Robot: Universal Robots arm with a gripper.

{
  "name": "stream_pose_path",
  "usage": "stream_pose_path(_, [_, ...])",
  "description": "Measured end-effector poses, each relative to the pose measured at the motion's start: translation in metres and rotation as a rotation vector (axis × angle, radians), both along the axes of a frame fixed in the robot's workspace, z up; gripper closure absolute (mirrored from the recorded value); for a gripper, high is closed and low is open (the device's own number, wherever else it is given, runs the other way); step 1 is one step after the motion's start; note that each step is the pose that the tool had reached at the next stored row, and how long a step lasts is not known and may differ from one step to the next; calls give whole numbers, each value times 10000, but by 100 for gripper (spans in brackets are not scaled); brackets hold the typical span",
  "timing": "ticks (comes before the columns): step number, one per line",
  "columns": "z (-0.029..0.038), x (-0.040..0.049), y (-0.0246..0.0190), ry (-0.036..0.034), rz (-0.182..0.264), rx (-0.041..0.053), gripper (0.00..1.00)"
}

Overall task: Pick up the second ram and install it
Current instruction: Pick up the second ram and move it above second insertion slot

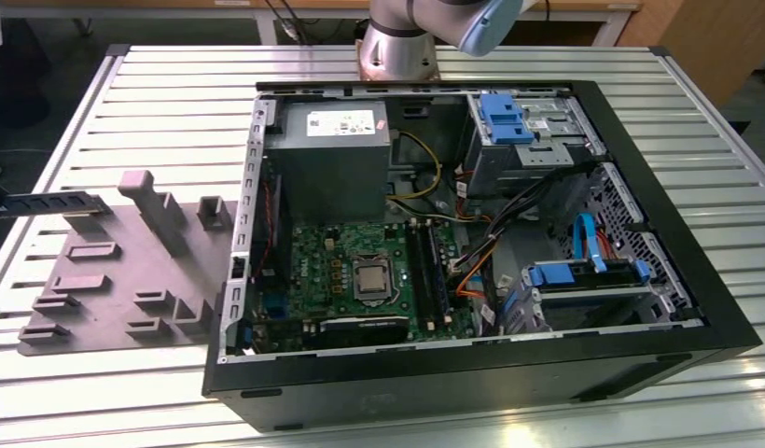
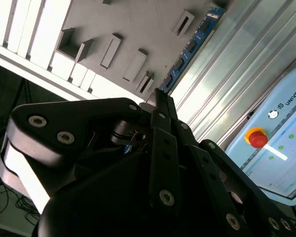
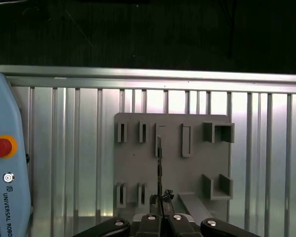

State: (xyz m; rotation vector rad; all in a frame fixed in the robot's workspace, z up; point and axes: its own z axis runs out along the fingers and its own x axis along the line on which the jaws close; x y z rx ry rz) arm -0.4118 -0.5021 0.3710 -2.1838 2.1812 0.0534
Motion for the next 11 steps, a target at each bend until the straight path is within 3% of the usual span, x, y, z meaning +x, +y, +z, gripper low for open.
stream_pose_path(11, [57,0,0,-6,-1,41,89])
